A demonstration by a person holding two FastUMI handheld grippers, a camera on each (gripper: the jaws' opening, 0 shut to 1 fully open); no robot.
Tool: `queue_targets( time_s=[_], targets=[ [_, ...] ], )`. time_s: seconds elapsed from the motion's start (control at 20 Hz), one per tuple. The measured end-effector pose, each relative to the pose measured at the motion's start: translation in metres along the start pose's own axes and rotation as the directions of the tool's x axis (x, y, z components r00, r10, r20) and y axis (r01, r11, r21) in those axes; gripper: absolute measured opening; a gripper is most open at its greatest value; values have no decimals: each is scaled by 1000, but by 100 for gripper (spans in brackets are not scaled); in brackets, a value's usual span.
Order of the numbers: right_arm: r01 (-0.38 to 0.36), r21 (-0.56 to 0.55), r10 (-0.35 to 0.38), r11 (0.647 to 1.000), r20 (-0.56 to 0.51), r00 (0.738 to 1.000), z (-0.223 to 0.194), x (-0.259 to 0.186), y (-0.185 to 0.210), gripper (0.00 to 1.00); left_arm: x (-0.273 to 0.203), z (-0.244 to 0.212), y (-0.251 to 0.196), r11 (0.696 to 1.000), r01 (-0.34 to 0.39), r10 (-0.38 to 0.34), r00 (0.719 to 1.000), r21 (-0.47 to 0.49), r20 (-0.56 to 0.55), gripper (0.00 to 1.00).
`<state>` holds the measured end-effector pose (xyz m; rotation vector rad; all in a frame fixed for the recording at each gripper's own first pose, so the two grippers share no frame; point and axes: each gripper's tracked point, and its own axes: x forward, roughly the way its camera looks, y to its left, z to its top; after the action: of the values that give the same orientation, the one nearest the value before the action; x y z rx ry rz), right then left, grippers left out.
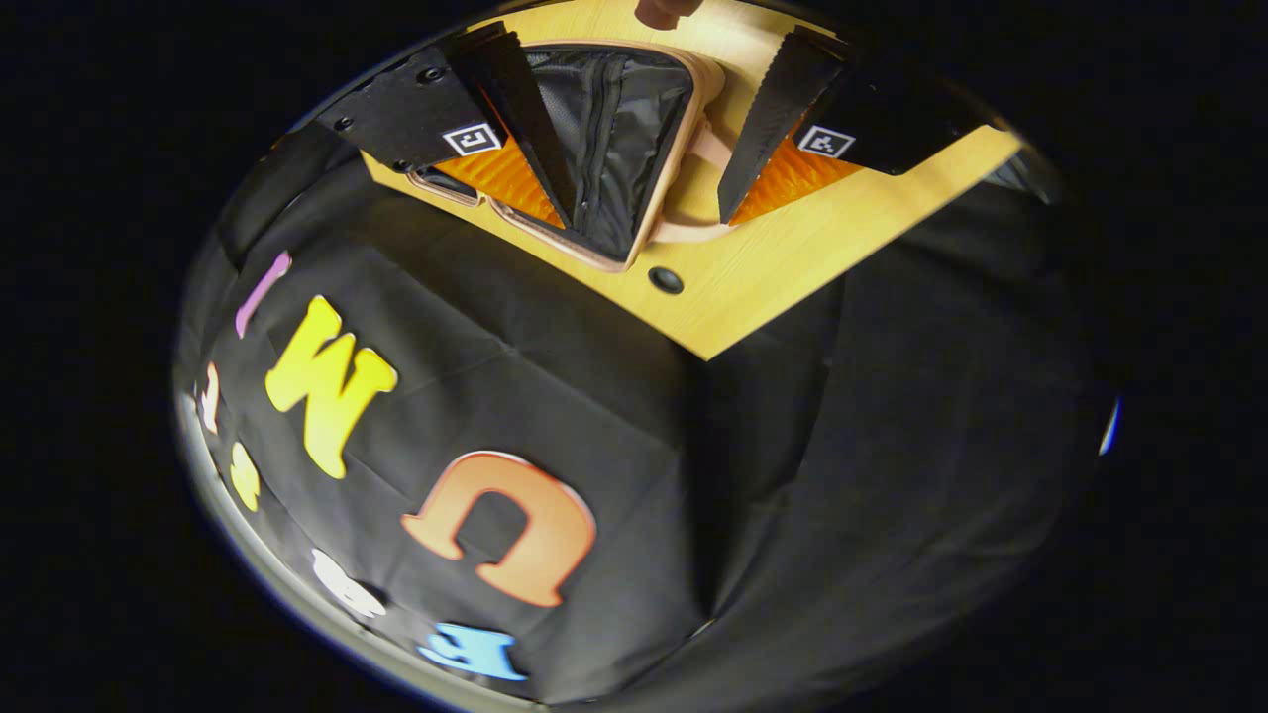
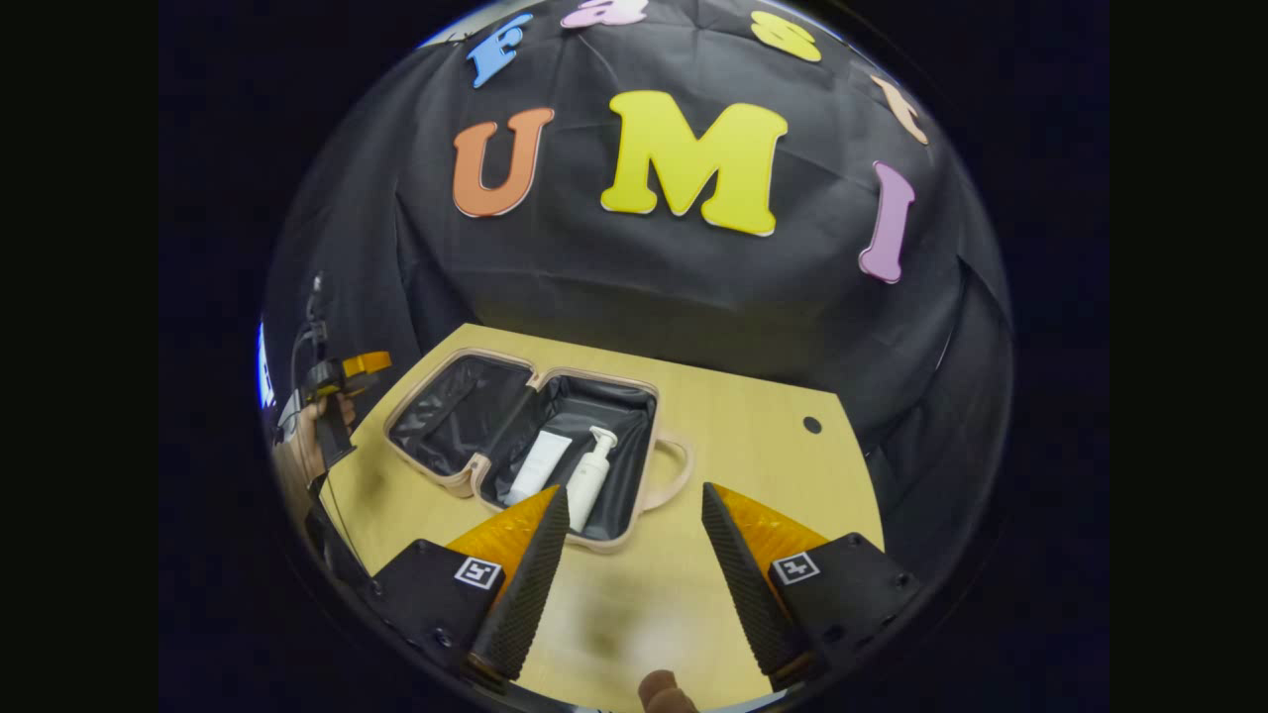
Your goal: First open the suitcase, pack the skin care products into it, and then close the suitcase.
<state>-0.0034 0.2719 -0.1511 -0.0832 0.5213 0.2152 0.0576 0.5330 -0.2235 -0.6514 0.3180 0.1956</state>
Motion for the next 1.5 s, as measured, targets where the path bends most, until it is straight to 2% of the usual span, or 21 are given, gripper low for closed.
queue_targets(
  time_s=[0.1, 0.2, 0.3, 0.4, 0.5, 0.6, 0.65, 0.75, 0.8, 0.85, 0.9, 0.95, 1.05, 1.15, 1.35, 1.5],
  targets=[
    [11, -3, -11, 1000, 5, 1000, -7, -22, -7, 81, 9, -7, 20, 992, -5, 2, 1000, -129, -21, 93],
    [21, -36, -21, 999, 4, 1000, -14, -31, -13, 81, 26, -18, 32, 970, 12, -26, 998, -243, -51, 93],
    [33, -40, -33, 999, -1, 999, -17, -34, -15, 81, 45, -33, 51, 936, -26, -6, 996, -350, -90, 93],
    [32, -29, -32, 999, -12, 999, -20, -33, -15, 81, 61, -51, 62, 893, -33, -29, 991, -449, -130, 93],
    [27, -19, -27, 999, -28, 999, -26, -32, -12, 79, 67, -49, 58, 859, 10, -69, 993, -512, -97, 90],
    [30, -14, -31, 999, -36, 999, -31, -35, -13, 79, 72, -53, 64, 861, -15, -49, 993, -508, -112, 84],
    [35, -7, -35, 999, -41, 999, -32, -36, -14, 81, 76, -60, 73, 871, -47, -19, 991, -490, -129, 64],
    [35, 20, -34, 999, -49, 998, -33, -34, -14, 80, 79, -58, 70, 856, -44, -28, 991, -514, -131, 24],
    [38, 32, -36, 999, -49, 998, -32, -33, -15, 81, 80, -55, 68, 840, -45, -28, 992, -541, -125, 33],
    [41, 39, -39, 998, -48, 998, -31, -32, -16, 81, 81, -51, 65, 821, -31, -41, 993, -571, -113, 21],
    [46, 44, -44, 998, -48, 998, -30, -31, -18, 81, 81, -49, 63, 819, -31, -39, 993, -572, -110, 16],
    [46, 53, -44, 998, -46, 998, -30, -31, -18, 80, 78, -51, 64, 836, -44, -22, 993, -547, -114, 12],
    [39, 66, -37, 997, -39, 999, -28, -33, -18, 81, 76, -48, 62, 889, -69, 16, 993, -453, -120, 9],
    [34, 75, -32, 997, -26, 999, -26, -34, -21, 80, 70, -34, 48, 931, -63, 30, 995, -359, -97, 5],
    [13, 88, -13, 996, -4, 1000, -26, -35, -29, 80, 45, 17, -2, 968, 25, -25, 1000, -249, 2, 3],
    [6, 71, -9, 997, 42, 999, -18, -38, -42, 81, 23, 40, -53, 999, 49, -48, 997, -19, 54, 3]
  ],
)
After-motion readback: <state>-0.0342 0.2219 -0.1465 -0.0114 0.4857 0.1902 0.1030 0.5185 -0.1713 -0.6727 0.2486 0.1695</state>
